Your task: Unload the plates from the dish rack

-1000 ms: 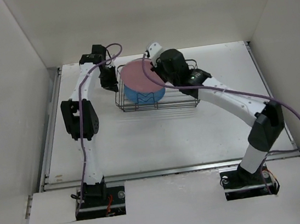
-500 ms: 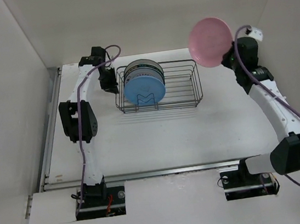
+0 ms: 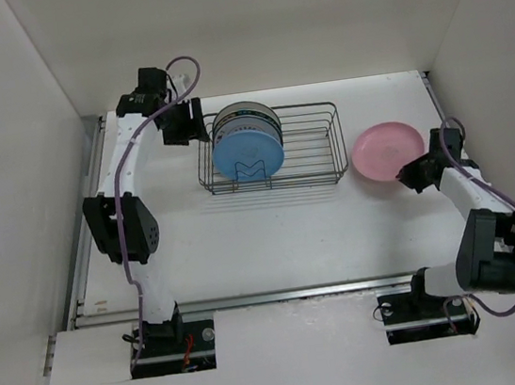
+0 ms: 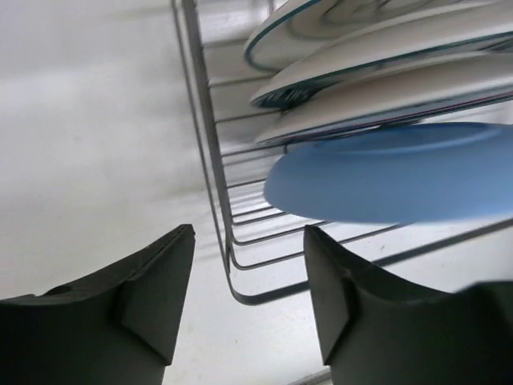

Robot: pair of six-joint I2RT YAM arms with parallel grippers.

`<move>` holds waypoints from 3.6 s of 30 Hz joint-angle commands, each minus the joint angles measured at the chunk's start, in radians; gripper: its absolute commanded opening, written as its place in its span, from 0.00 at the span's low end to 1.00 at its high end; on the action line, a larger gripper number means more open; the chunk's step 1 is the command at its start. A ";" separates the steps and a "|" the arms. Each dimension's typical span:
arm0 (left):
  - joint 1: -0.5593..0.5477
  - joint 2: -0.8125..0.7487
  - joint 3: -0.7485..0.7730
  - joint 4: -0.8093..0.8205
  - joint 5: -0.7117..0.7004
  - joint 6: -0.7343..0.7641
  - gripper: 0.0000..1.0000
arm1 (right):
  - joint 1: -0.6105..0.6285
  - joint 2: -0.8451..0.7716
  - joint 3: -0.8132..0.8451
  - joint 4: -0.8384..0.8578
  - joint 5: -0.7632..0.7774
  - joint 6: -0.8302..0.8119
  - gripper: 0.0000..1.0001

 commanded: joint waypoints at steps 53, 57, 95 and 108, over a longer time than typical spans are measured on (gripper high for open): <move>-0.243 -0.052 0.236 0.003 -0.152 0.282 0.00 | 0.602 -0.047 0.327 0.183 -0.022 -0.791 1.00; -0.243 -0.061 0.225 -0.006 -0.173 0.291 0.00 | 0.690 0.053 0.410 0.194 -0.022 -0.839 1.00; -0.245 -0.118 0.148 -0.073 -0.383 0.187 0.91 | 0.000 -0.080 0.131 0.012 0.022 -0.032 0.00; -0.254 -0.060 0.172 -0.085 -0.425 0.208 0.88 | -0.024 0.026 0.072 0.002 -0.032 -0.113 0.78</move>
